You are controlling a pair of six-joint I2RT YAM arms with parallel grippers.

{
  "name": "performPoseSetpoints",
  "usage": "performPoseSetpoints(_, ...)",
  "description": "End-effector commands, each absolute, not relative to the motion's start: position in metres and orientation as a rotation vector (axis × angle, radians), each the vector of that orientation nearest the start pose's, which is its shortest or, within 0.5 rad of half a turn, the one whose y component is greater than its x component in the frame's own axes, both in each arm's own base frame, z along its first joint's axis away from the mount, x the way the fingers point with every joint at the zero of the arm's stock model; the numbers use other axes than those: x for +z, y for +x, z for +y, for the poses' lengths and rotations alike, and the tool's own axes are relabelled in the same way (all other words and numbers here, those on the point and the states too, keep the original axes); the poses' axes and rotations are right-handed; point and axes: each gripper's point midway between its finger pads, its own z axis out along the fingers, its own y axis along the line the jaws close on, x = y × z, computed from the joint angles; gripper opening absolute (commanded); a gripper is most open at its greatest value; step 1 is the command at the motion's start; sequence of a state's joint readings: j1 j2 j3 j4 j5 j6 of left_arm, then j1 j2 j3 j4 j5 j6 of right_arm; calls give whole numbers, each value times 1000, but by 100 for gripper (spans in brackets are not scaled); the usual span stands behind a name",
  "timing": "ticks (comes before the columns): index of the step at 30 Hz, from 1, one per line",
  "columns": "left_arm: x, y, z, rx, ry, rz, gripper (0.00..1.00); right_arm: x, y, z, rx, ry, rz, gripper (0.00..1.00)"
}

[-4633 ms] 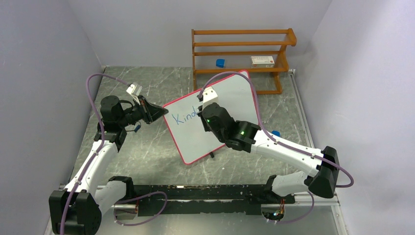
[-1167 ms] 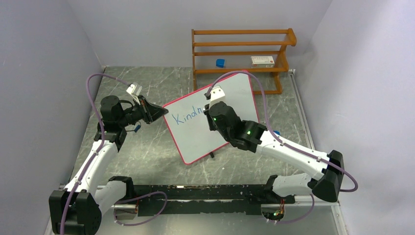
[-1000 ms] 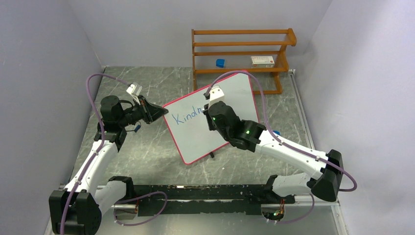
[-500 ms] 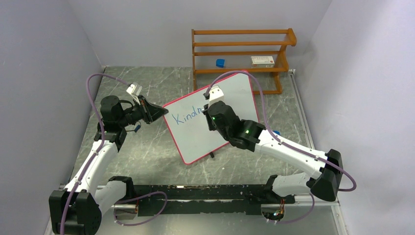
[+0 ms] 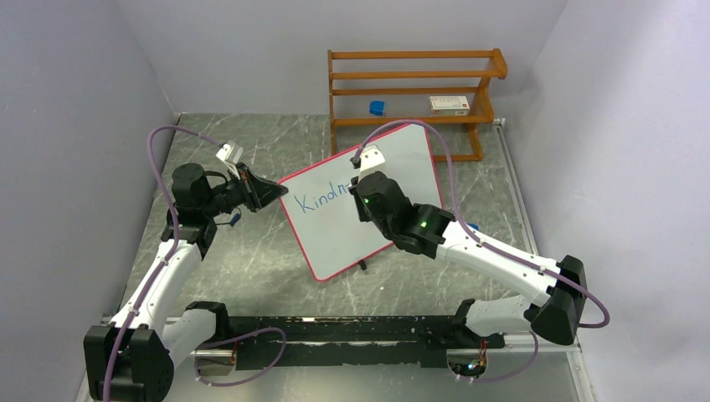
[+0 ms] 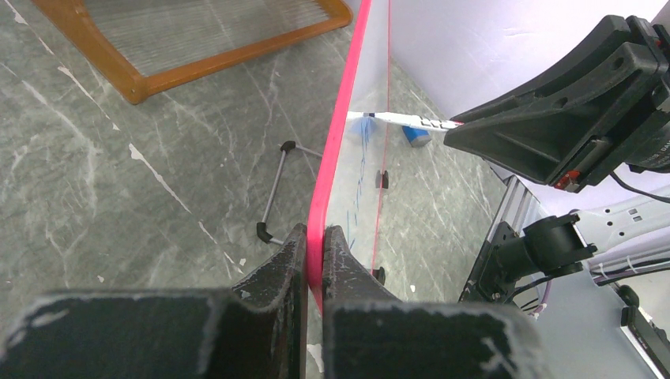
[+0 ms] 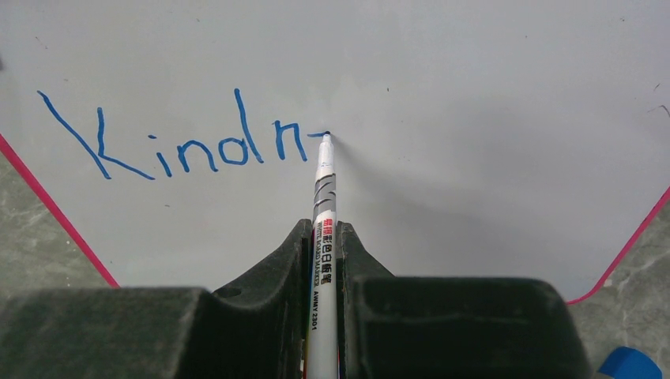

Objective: Write a sentence on the whiteboard

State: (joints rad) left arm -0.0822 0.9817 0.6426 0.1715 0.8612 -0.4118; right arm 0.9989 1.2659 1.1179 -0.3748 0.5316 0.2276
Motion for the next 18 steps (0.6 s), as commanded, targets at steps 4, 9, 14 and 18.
performPoseSetpoints(4,226,280,-165,-1068,371,1817,5,247,277,265,208,-425,1936,0)
performPoseSetpoints(9,226,281,-165,-1067,371,1818,5,252,278,272,237,-440,1918,0)
performPoseSetpoints(14,226,281,-165,-1069,370,1818,5,252,276,276,261,-461,1917,0)
performPoseSetpoints(18,226,281,-165,-1068,370,1818,5,251,274,277,264,-474,1927,0)
